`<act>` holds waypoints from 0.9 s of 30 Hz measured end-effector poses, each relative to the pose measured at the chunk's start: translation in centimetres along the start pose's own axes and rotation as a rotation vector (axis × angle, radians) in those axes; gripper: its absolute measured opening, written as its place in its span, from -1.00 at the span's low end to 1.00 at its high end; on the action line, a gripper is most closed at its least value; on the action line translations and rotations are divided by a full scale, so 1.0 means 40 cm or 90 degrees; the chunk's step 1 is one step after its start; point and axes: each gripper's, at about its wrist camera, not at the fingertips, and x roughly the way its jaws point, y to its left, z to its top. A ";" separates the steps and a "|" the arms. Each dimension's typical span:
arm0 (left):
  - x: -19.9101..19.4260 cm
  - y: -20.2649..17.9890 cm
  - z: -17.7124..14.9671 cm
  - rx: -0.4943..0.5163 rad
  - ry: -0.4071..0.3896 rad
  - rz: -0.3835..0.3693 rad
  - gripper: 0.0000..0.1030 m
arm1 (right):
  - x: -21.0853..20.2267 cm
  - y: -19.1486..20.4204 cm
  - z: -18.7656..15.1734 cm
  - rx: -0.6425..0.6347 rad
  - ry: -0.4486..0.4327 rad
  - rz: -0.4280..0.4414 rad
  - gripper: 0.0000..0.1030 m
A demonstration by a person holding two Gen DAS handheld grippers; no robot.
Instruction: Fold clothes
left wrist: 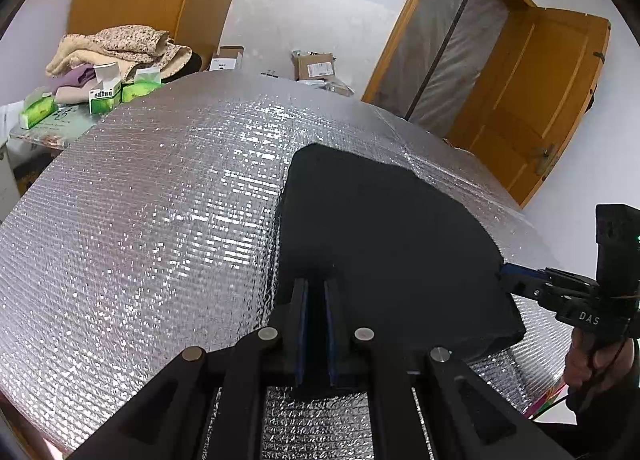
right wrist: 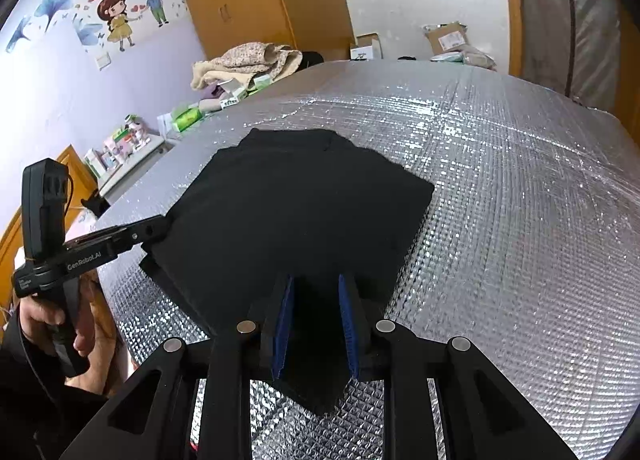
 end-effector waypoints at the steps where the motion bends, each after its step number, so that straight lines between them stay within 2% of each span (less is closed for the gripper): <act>1: -0.001 -0.003 0.007 0.005 -0.003 0.000 -0.86 | 0.001 0.001 0.007 -0.003 -0.001 -0.001 -0.53; 8: 0.036 -0.035 0.087 0.035 -0.018 0.009 -0.86 | 0.047 0.034 0.087 -0.039 -0.014 -0.016 -0.53; 12: 0.085 -0.052 0.121 0.045 -0.007 0.023 -0.86 | 0.087 0.049 0.130 -0.052 -0.018 -0.015 -0.53; 14: 0.122 -0.043 0.119 0.039 0.020 0.027 -0.86 | 0.111 0.047 0.147 -0.054 -0.017 -0.015 -0.54; 21: 0.128 -0.029 0.111 0.029 0.020 0.010 -0.86 | 0.166 0.038 0.161 -0.057 0.016 -0.019 -0.54; 27: 0.133 -0.024 0.122 0.027 0.017 0.004 -0.86 | 0.179 0.041 0.184 -0.059 0.008 -0.022 -0.53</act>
